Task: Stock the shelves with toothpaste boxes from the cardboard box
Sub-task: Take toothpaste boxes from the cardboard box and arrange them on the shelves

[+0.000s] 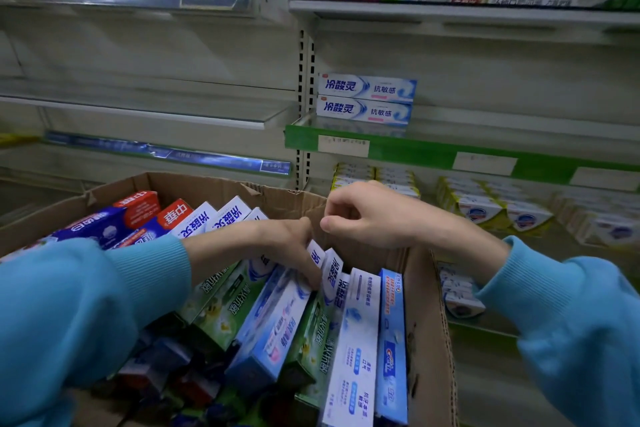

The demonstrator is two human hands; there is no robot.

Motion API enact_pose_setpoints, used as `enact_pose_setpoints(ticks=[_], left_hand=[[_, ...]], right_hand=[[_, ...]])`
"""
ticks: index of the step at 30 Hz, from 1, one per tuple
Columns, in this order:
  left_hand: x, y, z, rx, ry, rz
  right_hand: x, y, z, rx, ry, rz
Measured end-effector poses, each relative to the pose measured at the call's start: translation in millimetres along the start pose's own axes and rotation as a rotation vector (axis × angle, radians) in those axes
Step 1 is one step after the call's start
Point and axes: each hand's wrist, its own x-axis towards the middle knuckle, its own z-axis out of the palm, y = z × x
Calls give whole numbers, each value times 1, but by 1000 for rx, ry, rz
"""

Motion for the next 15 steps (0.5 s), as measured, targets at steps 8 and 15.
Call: enact_pose_setpoints(ticks=[8, 15], left_hand=[[-5, 2, -6, 49, -92, 16], [-4, -4, -11, 48, -159, 82]], right_hand=[[0, -1, 9, -18, -138, 23], [-2, 0, 13, -16, -155, 11]])
